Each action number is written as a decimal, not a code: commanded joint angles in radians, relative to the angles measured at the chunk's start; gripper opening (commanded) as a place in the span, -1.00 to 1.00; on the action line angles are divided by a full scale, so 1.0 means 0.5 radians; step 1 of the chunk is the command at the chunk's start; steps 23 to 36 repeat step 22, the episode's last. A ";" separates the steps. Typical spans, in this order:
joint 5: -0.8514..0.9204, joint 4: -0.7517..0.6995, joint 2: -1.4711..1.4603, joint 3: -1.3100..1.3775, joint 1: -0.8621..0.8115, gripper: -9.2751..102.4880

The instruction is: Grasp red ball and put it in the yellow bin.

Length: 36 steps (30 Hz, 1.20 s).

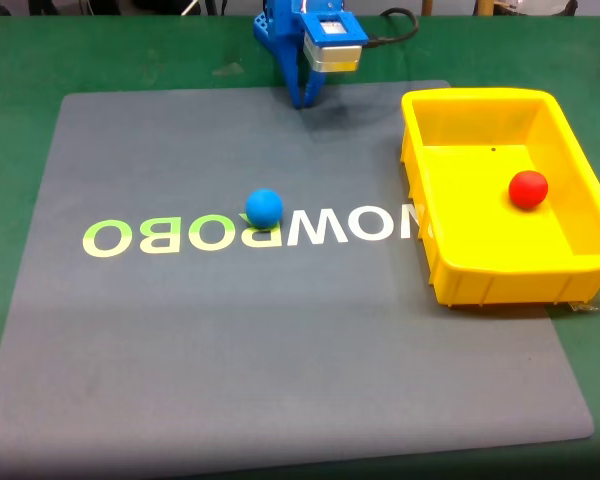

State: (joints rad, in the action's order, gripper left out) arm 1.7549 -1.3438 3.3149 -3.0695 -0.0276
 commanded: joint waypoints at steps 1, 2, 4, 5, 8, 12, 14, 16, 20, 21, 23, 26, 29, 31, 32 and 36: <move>-0.015 -0.034 0.021 -0.061 -0.058 -0.83; -0.021 -0.034 0.021 -0.061 -0.058 -0.83; -0.025 -0.034 0.021 -0.061 -0.058 -0.83; -0.028 -0.034 0.021 -0.061 -0.055 -0.83; -0.028 -0.034 0.021 -0.061 -0.052 -0.83; -0.031 -0.034 0.021 -0.061 -0.049 -0.83; -0.031 -0.034 0.021 -0.061 -0.049 -0.83; -0.034 -0.034 0.021 -0.061 -0.049 -0.83; -0.031 -0.034 0.021 -0.061 -0.052 -0.83; -0.031 -0.034 0.021 -0.061 -0.052 -0.83; -0.031 -0.037 0.021 -0.061 -0.052 -0.83; -0.031 -0.037 0.021 -0.061 -0.052 -0.83; -0.031 -0.037 0.021 -0.061 -0.052 -0.83; -0.031 -0.037 0.021 -0.061 -0.052 -0.83; -0.031 -0.037 0.021 -0.061 -0.052 -0.83; -0.031 -0.037 0.021 -0.061 -0.052 -0.83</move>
